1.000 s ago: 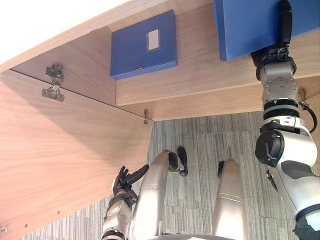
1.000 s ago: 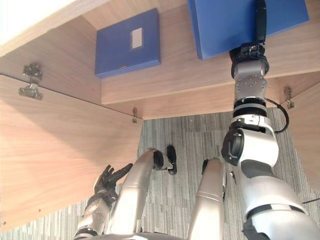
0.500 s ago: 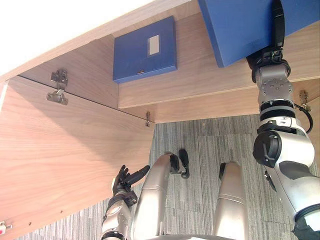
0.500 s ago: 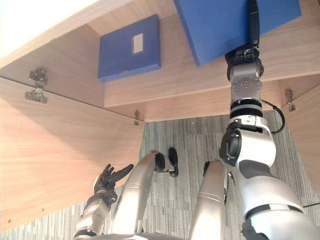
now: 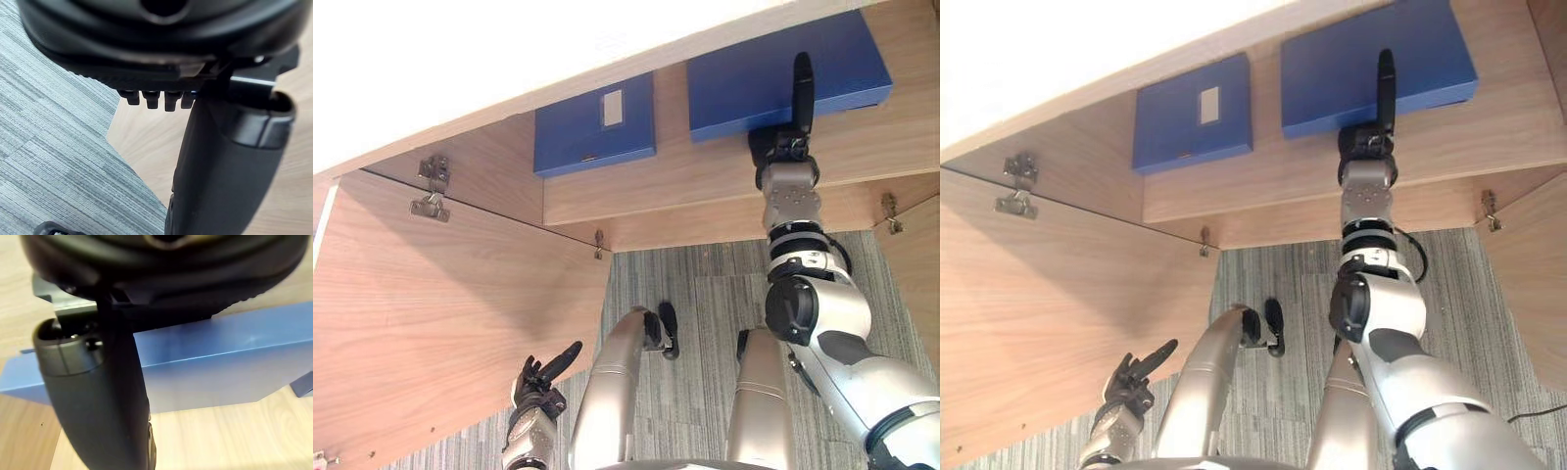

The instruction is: Walk over to the cabinet, pick up the folder, carry it to the office cabinet, place the folder inside the office cabinet, then close the office cabinet door

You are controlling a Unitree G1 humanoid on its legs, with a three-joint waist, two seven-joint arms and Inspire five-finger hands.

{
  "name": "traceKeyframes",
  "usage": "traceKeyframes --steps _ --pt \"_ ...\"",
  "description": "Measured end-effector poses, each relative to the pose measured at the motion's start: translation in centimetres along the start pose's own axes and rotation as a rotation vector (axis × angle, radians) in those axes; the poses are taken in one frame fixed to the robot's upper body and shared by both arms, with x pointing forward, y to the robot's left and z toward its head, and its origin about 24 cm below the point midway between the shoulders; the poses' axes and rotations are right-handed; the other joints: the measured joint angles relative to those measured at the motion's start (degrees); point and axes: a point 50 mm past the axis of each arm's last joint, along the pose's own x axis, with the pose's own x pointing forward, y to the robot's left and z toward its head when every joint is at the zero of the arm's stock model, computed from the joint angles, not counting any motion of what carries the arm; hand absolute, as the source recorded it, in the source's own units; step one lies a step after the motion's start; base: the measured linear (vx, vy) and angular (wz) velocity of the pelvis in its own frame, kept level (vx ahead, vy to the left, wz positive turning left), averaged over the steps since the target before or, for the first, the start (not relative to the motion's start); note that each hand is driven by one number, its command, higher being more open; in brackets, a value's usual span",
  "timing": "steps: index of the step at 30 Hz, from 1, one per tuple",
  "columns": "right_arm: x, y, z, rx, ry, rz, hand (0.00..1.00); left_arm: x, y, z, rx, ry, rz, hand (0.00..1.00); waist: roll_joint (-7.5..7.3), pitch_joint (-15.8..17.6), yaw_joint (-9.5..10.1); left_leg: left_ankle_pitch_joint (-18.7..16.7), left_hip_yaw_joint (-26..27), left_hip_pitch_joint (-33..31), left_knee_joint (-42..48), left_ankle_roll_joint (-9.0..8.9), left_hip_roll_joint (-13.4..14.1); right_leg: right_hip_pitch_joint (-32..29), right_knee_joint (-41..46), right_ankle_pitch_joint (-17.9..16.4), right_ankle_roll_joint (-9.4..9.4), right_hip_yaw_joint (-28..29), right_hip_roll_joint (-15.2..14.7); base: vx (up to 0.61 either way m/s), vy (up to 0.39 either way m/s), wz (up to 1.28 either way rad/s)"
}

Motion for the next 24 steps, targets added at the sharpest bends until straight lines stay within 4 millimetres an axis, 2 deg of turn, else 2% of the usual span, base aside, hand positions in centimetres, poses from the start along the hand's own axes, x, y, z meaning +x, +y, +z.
traceKeyframes --steps 4,5,7,9,10,12,14,15,19,22,24 --pt "-0.4 -1.4 -1.2 0.006 0.006 -0.024 1.00 0.1 0.3 -0.4 -0.011 0.019 0.024 1.00 -1.09 -0.41 -0.52 -0.48 0.12 0.70 -0.26 -0.15 0.29 0.80 -0.89 0.16 0.08 0.03 0.13 0.00 0.034 -0.06" --pt "-0.6 -1.8 -1.7 -0.058 0.007 -0.028 1.00 0.1 0.6 -0.5 -0.025 0.027 0.041 1.00 -1.62 -0.51 -0.92 -0.61 0.17 0.86 -0.31 -0.12 0.40 1.01 -1.21 0.20 0.14 0.03 0.21 0.00 0.036 -0.06" --pt "-0.8 -2.5 -2.0 -0.257 -0.004 -0.013 1.00 0.2 0.6 -0.8 -0.028 0.042 0.053 1.00 -2.08 -0.51 -1.14 -0.81 0.24 1.17 -0.37 -0.07 0.57 1.40 -1.72 0.30 0.32 0.04 0.46 0.00 0.035 -0.06" --pt "-1.1 -2.9 -2.9 -0.552 0.009 0.036 1.00 0.2 0.5 -1.0 -0.026 0.049 0.056 1.00 -2.72 -0.35 -1.82 -0.87 0.41 1.73 -0.62 -0.02 0.69 2.02 -2.41 0.55 0.50 0.12 0.59 0.00 0.042 -0.06" --pt "-1.2 -3.2 -3.1 -0.630 0.015 0.045 1.00 0.2 0.5 -1.0 -0.026 0.048 0.057 1.00 -2.88 -0.24 -1.99 -0.89 0.41 2.04 -0.74 -0.02 0.72 2.38 -2.66 0.61 0.55 0.09 0.62 0.00 0.038 -0.06" --pt "-1.4 -3.9 -3.8 -0.898 0.052 0.103 1.00 0.3 0.5 -0.9 -0.027 0.043 0.059 1.00 -3.51 -0.19 -2.84 -0.94 0.45 2.64 -1.19 -0.01 0.83 3.00 -3.39 0.94 0.71 0.08 0.75 -0.02 0.053 -0.07" --pt "-1.4 -4.2 -3.7 -1.115 0.070 0.174 1.00 0.3 0.4 -0.8 -0.023 0.036 0.053 1.00 -3.71 -0.10 -3.04 -1.00 0.54 2.69 -1.23 0.08 1.21 3.07 -3.83 1.30 0.77 0.13 0.95 -0.03 0.062 -0.09" --pt "-1.4 -4.3 -3.3 -1.279 0.072 0.226 1.00 0.3 0.4 -0.7 -0.011 0.031 0.047 1.00 -3.83 -0.06 -3.04 -1.02 0.53 2.72 -1.22 0.12 1.33 3.17 -4.00 1.42 0.81 0.08 1.01 -0.02 0.060 -0.05" --pt "-1.6 -4.2 -1.8 -1.726 0.020 0.353 1.00 0.3 0.4 -0.9 0.016 0.028 0.022 1.00 -4.36 0.16 -2.97 -1.07 0.52 2.86 -1.28 0.26 1.39 3.44 -4.48 1.62 1.04 0.00 1.02 -0.02 0.054 -0.01" --pt "-1.9 -4.3 -1.8 -1.943 -0.020 0.429 1.00 0.4 0.5 -0.5 0.059 0.011 0.013 1.00 -5.01 0.57 -3.03 -1.11 0.58 3.43 -1.60 0.33 1.39 4.13 -4.98 1.71 1.20 -0.04 0.99 -0.01 0.052 -0.01" --pt "-1.9 -4.4 -1.5 -2.021 -0.014 0.457 1.00 0.4 0.6 -0.4 0.071 0.007 0.007 1.00 -5.40 0.78 -2.92 -1.20 0.59 4.05 -1.89 0.47 1.38 4.84 -5.48 1.74 1.27 -0.12 0.96 0.00 0.045 -0.01"
